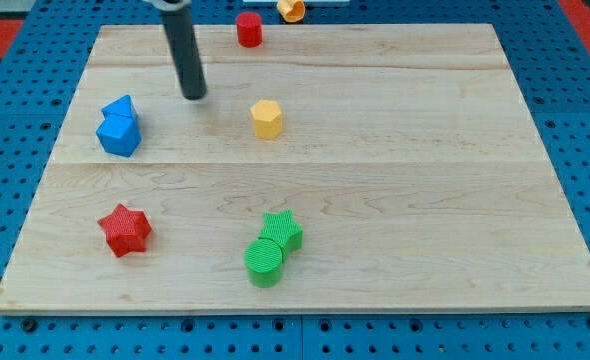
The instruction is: Push the red star right to the blue cube
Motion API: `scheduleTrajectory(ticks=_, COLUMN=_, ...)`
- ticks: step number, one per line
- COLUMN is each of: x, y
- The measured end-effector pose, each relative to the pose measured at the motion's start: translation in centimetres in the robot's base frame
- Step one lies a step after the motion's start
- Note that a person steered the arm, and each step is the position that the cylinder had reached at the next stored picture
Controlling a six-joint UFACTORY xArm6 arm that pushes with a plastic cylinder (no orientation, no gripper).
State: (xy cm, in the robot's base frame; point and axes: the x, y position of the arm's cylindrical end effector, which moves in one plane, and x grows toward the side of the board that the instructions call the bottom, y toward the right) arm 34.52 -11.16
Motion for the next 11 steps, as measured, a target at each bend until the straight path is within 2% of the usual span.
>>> scheduleTrajectory(ticks=1, x=7.7, y=1.4)
scheduleTrajectory(ticks=3, x=26.4, y=-0.4)
scheduleTrajectory(ticks=4, x=25.7, y=-7.8)
scheduleTrajectory(ticks=5, x=19.9, y=-8.5)
scheduleTrajectory(ticks=8, x=11.7, y=-5.0)
scheduleTrajectory(ticks=10, x=12.3, y=1.9)
scheduleTrajectory(ticks=11, x=8.7, y=1.4)
